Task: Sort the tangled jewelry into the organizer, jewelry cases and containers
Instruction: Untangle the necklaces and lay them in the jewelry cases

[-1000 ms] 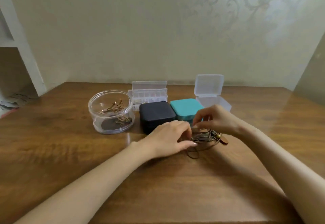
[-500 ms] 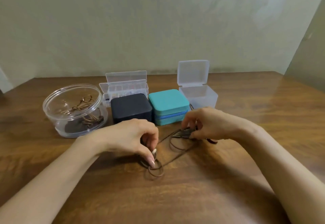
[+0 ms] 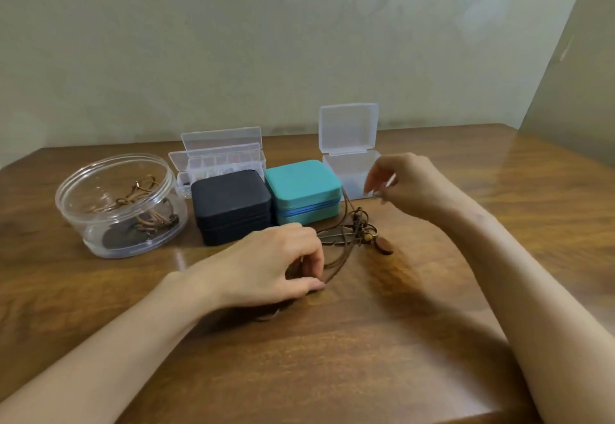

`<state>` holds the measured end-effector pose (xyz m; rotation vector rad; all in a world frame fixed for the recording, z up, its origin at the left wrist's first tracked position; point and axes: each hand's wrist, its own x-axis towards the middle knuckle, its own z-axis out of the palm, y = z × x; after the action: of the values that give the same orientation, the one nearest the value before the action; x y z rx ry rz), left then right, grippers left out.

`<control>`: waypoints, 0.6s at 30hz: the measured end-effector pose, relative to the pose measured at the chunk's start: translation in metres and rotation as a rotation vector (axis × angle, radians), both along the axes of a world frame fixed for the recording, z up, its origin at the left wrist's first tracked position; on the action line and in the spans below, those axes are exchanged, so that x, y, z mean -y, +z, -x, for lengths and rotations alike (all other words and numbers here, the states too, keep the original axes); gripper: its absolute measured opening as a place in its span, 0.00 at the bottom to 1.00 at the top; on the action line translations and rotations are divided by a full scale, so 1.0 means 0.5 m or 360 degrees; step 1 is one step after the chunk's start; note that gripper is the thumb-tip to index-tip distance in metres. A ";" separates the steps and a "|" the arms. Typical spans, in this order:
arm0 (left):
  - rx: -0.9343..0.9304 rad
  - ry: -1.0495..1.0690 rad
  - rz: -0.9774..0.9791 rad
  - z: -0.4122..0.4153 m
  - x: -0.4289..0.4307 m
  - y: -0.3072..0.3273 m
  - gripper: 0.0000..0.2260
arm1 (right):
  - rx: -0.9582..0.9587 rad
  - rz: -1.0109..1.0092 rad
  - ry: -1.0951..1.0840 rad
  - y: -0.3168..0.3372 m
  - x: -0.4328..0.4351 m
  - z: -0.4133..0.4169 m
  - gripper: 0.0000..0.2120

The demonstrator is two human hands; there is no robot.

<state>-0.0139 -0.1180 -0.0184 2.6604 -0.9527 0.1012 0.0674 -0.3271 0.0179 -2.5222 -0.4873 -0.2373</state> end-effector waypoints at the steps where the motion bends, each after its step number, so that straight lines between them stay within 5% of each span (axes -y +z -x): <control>1: 0.0010 -0.0003 -0.0013 0.002 0.002 0.002 0.05 | -0.0125 0.0054 0.0003 -0.002 0.001 0.000 0.13; 5: -0.0083 0.0075 0.0216 0.005 -0.011 0.020 0.05 | -0.0566 0.0227 0.0141 0.001 -0.001 0.010 0.06; 9: -0.0281 0.0234 0.0745 0.006 -0.041 0.051 0.04 | -0.0614 0.0436 0.0084 -0.006 -0.011 0.015 0.16; 12: -0.0426 0.0279 0.0922 0.007 -0.044 0.054 0.06 | -0.0621 0.0411 0.0085 -0.013 -0.016 0.014 0.15; 15: -0.0468 0.0229 0.0468 0.006 -0.034 0.038 0.13 | -0.0575 0.0372 0.0108 -0.014 -0.015 0.015 0.10; 18: -0.0375 0.0125 -0.0136 0.009 -0.021 0.026 0.09 | -0.0428 0.0525 0.0100 -0.022 -0.021 0.014 0.10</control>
<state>-0.0182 -0.1077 -0.0055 2.7106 -0.7936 -0.2360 0.0605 -0.3165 0.0069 -2.7938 -0.5309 0.2226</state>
